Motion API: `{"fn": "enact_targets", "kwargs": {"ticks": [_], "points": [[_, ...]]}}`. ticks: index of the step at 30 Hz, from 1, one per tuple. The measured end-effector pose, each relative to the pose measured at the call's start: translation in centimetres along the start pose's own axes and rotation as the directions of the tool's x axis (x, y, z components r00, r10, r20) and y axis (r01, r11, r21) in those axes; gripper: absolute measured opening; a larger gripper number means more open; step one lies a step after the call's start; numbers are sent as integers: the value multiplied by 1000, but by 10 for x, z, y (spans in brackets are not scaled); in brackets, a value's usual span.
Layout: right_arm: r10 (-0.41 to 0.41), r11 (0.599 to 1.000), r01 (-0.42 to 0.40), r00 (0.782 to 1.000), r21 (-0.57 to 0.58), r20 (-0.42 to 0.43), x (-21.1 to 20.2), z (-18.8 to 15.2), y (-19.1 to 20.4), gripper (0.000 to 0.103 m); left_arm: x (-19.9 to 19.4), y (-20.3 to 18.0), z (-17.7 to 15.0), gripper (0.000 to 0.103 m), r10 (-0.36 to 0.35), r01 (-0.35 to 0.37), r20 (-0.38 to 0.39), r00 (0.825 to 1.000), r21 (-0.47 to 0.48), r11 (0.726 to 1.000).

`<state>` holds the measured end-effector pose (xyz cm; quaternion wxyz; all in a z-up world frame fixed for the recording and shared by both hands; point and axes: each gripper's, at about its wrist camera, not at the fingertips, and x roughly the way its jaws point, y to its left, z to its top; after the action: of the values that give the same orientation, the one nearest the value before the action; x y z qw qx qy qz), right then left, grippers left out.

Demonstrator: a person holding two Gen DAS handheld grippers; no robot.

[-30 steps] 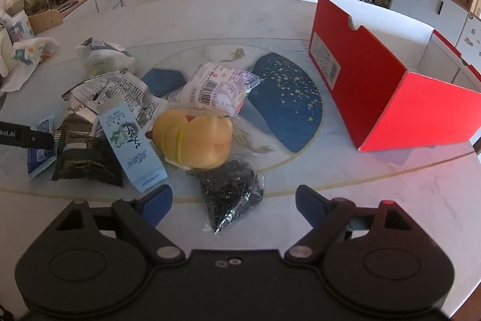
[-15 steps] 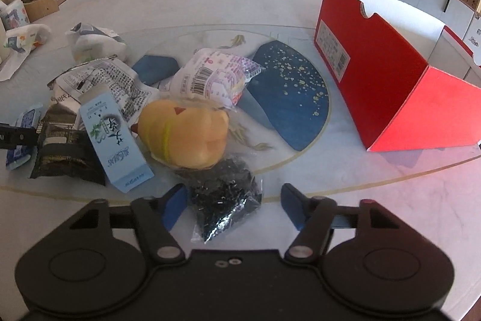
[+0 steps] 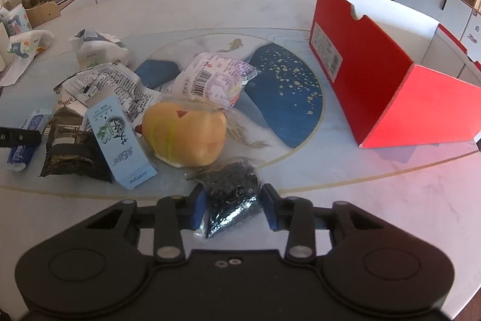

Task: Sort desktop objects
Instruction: 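Close the left tool on the blue bar while the right tool grasps the black bag, then carry the blue bar with the left tool and black bag with the right tool into the red box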

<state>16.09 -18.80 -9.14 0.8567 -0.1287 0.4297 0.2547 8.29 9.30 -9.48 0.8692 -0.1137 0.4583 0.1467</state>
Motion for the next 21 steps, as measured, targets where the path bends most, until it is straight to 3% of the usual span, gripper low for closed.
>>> {"fn": "enact_targets", "kwargs": {"ticks": [9,21], "points": [[-7,1000,6,999,23,32,-21,-2,-8,37,-24,-14,-1,36,-14,12,33,999,38,999],[5,998,-10,997,64,71,-47,6,-20,37,-62,-59,14,36,-105,96,81,991,108,990]]}}
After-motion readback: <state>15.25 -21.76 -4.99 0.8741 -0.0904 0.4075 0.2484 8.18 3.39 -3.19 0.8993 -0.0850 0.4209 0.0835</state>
